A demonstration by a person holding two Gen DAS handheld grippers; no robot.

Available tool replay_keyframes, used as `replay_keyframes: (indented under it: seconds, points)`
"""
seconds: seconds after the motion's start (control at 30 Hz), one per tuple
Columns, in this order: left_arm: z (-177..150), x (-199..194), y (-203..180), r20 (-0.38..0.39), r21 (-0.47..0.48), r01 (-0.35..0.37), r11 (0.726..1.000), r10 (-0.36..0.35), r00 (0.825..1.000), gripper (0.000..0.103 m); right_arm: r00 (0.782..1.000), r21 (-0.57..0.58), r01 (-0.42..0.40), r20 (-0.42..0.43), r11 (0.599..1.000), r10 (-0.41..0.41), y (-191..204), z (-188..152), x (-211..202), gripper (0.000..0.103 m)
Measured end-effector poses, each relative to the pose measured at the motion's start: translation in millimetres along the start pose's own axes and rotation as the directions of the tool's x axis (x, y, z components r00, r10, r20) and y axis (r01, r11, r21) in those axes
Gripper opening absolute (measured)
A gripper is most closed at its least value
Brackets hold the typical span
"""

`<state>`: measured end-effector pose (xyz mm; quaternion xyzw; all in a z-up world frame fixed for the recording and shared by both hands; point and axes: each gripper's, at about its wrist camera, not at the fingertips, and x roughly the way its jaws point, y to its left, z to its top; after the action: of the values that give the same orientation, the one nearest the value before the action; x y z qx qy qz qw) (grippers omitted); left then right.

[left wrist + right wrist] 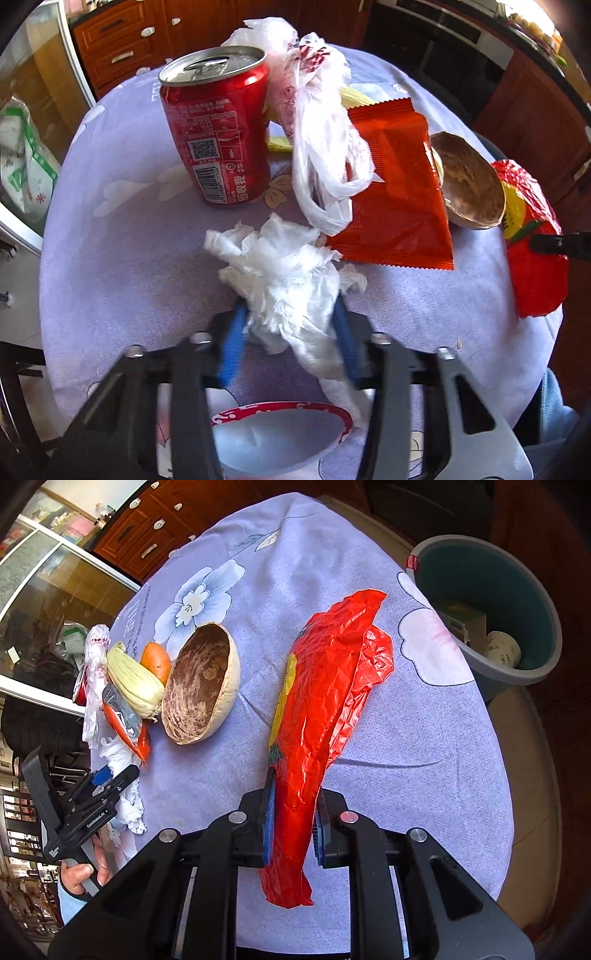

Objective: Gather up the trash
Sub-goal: 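Grasp the red plastic bag with the right tool while the left tool grasps the crumpled tissue, then carry the red bag and tissue toward the teal bin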

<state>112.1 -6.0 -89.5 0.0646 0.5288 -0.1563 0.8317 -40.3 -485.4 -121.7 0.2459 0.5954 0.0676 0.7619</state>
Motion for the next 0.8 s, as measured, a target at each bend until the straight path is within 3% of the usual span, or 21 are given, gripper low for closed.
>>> replay_keyframes:
  seconds: [0.07,0.17,0.5,0.8]
  points:
    - [-2,-4,-4,0.010,0.001,0.002,1.000,-0.002,1.000,0.015,1.000,0.003,-0.001,0.000,1.000,0.001,0,1,1,0.016]
    - [-5,-14,-11,0.033,-0.003,-0.010,1.000,0.010,0.999,0.012,1.000,0.005,-0.005,0.004,1.000,0.005,-1,2,1,0.016]
    - [-4,-63,-50,0.089,0.014,0.059,0.998,-0.060,0.994,0.012,0.996,-0.017,-0.082,0.036,0.996,0.083,-3,-1,-16,0.015]
    - [19,-74,-92,0.118,0.058,0.079,0.995,-0.086,0.989,0.012,0.984,0.005,-0.155,0.095,0.988,0.154,-24,2,-45,0.015]
